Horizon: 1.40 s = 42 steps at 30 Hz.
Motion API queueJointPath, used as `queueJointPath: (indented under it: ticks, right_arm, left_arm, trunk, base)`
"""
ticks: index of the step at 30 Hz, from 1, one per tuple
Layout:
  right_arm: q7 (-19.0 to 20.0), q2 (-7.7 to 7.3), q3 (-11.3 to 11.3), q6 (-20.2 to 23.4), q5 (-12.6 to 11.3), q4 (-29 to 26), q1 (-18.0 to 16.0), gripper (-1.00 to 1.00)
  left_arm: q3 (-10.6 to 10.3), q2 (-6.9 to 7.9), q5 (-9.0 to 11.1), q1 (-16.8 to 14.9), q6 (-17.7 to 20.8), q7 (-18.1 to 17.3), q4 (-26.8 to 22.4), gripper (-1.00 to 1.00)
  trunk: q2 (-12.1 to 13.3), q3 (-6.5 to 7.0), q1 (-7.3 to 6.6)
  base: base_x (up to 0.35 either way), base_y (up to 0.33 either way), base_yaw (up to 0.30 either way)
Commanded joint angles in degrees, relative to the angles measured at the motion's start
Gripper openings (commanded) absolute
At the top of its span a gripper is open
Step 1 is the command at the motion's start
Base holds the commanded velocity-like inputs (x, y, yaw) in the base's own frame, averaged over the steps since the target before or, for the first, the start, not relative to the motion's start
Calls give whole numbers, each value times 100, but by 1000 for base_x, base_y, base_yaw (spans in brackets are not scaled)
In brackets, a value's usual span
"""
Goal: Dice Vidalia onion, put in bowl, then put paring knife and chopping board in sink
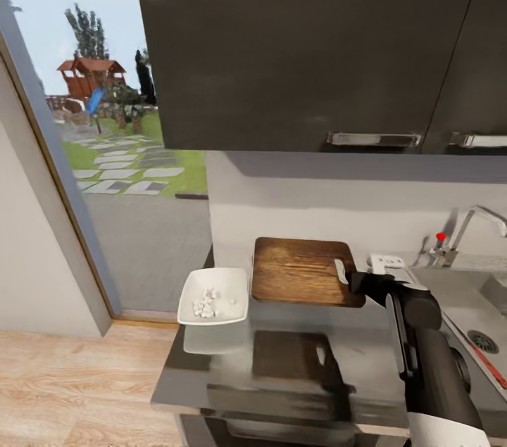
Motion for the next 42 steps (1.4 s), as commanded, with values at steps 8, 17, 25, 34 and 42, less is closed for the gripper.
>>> queueJointPath:
  ticks: [8,17,25,34,42]
  right_arm:
    - [-301,58,-1,-385,24,550,0,-100]
    - [-390,66,-1,-497,24,715,0,-100]
    - [-391,77,-1,-498,24,771,0,-100]
    - [-393,77,-1,-499,24,783,0,-100]
    - [-399,77,-1,-499,24,790,0,-100]
  left_arm:
    - [-42,7,60,0,-11,8,78,100]
    - [-35,-35,-214,0,-12,8,98,100]
    - [-33,-35,-221,0,-12,8,98,100]
    - [-33,-35,-221,0,-11,8,102,100]
    - [-33,-35,-221,0,-12,8,106,100]
  trunk:
    - [-15,0,2]
    - [-15,1,2]
    - [-15,3,2]
    - [-15,18,2]
    - [-15,21,2]
  base:
    - [-141,-310,-78]
    - [-139,-295,-8]
    - [-4,-321,-11]
    - [0,-322,-50]
    - [0,-322,-6]
